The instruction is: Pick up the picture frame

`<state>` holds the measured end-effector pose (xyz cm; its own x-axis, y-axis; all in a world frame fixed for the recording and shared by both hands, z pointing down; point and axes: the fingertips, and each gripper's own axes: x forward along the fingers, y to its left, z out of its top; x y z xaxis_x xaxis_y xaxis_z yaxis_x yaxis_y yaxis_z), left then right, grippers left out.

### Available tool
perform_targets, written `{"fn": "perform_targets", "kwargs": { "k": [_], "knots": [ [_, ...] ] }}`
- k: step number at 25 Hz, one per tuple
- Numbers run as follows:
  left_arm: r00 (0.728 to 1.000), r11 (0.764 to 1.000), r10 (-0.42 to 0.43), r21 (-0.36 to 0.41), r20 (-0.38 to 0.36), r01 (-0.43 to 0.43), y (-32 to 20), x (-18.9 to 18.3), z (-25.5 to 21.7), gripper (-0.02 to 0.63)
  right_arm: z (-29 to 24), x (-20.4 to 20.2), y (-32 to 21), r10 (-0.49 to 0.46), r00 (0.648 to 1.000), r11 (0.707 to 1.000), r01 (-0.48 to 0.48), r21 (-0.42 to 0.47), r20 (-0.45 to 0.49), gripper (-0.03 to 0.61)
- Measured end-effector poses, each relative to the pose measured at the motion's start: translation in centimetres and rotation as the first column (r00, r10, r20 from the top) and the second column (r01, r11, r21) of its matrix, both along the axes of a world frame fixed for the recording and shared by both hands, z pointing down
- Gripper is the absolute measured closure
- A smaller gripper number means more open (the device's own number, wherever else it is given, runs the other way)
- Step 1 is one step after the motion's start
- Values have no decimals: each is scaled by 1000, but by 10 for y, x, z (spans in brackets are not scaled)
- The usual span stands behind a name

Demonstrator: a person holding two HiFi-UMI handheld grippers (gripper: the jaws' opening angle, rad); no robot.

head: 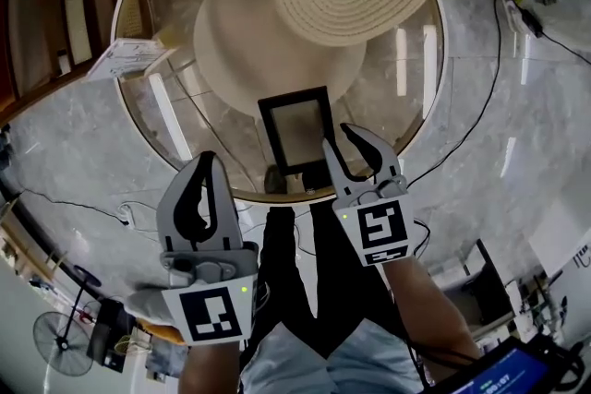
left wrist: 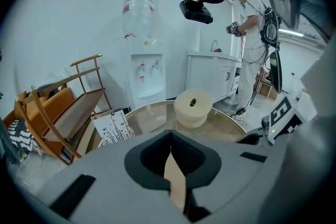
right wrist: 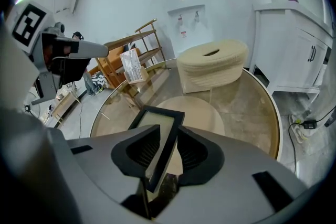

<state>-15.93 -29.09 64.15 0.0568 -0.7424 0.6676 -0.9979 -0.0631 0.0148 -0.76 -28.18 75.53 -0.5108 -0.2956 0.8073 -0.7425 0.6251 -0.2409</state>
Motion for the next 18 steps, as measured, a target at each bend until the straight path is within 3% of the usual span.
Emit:
{"fn": "perform_targets", "kwargs": {
  "k": [10,18],
  "knots": [
    [1000,999,-15,-48,-3,14,14,-4,24,598,34,0,9,-2,1000,999,1,-37,-27,456],
    [1000,998,-22,-58,2,22,20,-6,30,598,43,-4,11,24,1000,998,-23,-64,11,468]
  ]
}}
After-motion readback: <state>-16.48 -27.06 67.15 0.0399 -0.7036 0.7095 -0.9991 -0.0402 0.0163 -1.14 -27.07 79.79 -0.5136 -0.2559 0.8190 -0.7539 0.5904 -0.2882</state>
